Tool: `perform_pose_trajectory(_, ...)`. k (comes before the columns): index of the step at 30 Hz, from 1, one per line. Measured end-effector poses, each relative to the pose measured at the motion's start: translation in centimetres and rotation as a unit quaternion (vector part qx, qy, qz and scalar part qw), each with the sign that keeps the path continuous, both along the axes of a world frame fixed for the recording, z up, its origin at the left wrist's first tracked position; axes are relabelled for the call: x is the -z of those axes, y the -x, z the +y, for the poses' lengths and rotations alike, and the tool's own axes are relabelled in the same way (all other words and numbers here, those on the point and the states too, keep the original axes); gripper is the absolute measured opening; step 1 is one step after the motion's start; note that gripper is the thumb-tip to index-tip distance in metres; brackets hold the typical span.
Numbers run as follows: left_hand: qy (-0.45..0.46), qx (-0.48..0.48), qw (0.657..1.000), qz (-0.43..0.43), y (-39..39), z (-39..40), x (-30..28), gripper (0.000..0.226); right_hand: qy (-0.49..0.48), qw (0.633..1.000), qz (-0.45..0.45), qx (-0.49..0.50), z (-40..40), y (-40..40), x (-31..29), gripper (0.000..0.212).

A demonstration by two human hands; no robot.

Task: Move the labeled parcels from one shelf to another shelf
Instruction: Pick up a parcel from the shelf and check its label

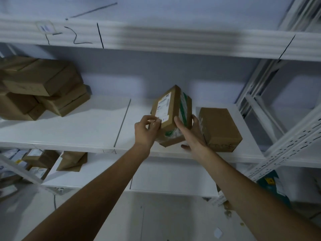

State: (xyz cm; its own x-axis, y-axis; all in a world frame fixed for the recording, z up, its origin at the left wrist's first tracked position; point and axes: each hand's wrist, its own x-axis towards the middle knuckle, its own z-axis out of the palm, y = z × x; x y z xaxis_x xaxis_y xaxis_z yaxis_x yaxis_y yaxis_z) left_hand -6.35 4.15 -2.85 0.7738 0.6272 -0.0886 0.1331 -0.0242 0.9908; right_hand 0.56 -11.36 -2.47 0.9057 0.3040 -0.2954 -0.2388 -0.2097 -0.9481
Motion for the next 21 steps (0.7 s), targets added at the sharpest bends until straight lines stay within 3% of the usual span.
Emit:
perform_pose_trajectory(2, -0.01, -0.003, 1.0, -0.008, 0.9, 0.0, -1.3, 0.043, 0.003, 1.0, 0.011, -0.02, -0.7, 0.2, -0.9, 0.117)
perform_pose_trajectory(5, -0.008, 0.006, 1.0, -0.013, 2.5, 0.3, -3.3, 0.075, -0.038, 0.998, 0.02, -0.04, -1.9, 0.5, -2.5, 0.064)
perform_pose_trajectory(8, -0.031, 0.024, 0.998, -0.046, 4.6, 0.2, -5.1, 0.076, -0.105, 0.993, -0.003, -0.053, -3.4, 1.6, -4.0, 0.043)
perform_pose_trajectory(14, -0.033, 0.106, 0.988, -0.105, 8.3, -1.1, -7.9, 0.083, -0.224, 0.971, -0.052, -0.066, -5.3, 4.0, -4.0, 0.083)
perform_pose_trajectory(21, -0.065, 0.089, 0.986, -0.128, 9.7, -2.0, -8.5, 0.076, -0.212, 0.972, -0.066, -0.074, -6.1, 5.5, -4.5, 0.083)
